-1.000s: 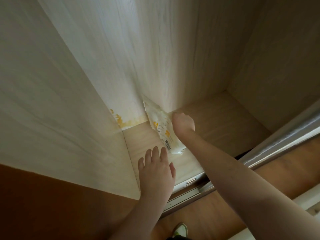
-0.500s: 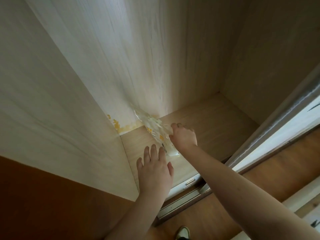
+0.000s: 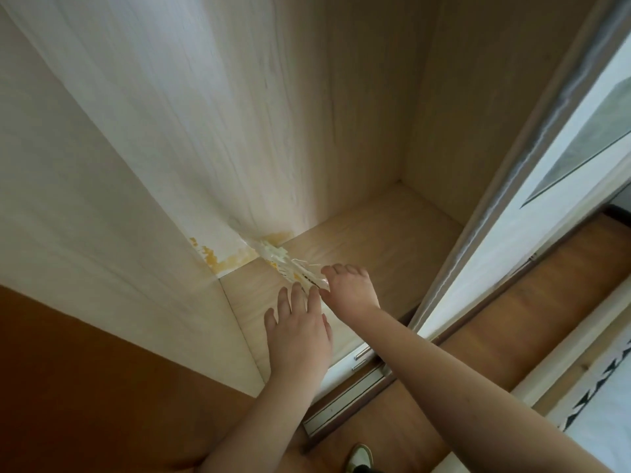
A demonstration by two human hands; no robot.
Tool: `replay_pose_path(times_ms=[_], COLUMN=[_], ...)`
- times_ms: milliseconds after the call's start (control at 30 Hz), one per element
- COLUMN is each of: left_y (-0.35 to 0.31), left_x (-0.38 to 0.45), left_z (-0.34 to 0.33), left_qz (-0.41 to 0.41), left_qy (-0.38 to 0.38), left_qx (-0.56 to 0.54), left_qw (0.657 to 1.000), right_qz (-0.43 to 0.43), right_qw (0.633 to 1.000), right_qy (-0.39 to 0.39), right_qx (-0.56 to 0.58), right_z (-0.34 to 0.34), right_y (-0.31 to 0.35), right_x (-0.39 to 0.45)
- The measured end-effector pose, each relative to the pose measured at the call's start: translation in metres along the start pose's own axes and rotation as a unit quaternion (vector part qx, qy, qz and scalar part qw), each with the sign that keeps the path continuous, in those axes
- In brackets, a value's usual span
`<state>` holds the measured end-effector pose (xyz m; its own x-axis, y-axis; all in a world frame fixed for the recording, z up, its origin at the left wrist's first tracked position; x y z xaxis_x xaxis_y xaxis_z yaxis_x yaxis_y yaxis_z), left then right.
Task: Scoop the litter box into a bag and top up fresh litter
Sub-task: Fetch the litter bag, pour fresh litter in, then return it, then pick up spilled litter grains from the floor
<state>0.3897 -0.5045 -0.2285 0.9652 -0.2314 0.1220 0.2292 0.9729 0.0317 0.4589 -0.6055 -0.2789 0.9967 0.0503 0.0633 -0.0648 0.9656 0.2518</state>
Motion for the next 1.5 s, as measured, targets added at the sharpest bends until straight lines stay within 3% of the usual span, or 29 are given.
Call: replay_pose_path(times_ms=[133,400,533,667,900,1033,1367,1500], left_y=[-0.005,-0.015,-0.018,-0.012,0.015,0.018,-0.024,-0.045], left_x=[-0.006,-0.038,-0.06,-0.089,-0.168,-0.207,-0.325,-0.391], left_z=[-0.008,-0.031,-0.012,0.018,0.038,0.056,0.095,0.104], left_qz=[-0.021,-0.084,-0.139,-0.207,-0.31,-0.363,-0.485,-0.556], left_qy=[0.032,0.137,0.133,0.071,0.098,0.075,0.042,0.065], left_qx=[-0.006,0.025,-0.002,-0.04,-0.025,-0.031,-0.052,-0.06], left_qw=[0.999,0.987,0.981,0.975,0.945,0.928,0.872,0.826], right_qz=[-0.007,-0.052,-0.096,-0.145,-0.254,-0.297,-0.42,-0.47], right_qw=[0.997,0.998,0.994,0.985,0.96,0.946,0.887,0.856], right_qy=[-0.079,-0.016,-0.017,-0.071,-0.099,-0.105,-0.148,-0.17], right_qx=[0.003,-0.02,-0.04,-0.053,-0.065,-0.075,-0.119,-0.13], right_z=[0.021,0.03,0.031,0.039,0.035,0.043,0.089,0.096], right_y=[-0.003,-0.008,-0.005,0.015,0.058,0.086,0.116,0.133], right_x=[-0.016,-0.066,-0.107,-0.155,-0.261,-0.328,-0.501,-0.579])
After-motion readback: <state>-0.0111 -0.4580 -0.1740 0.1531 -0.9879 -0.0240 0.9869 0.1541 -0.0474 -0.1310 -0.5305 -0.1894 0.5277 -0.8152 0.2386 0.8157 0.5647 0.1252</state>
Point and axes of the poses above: each hand's wrist, its own x-axis towards the middle knuckle, its own z-axis out of the back of the hand, y = z × x, the point moved 9 cm from there along x, towards the middle knuckle, and after that the axes turned 2 degrees about x, right-handed, at the moved point
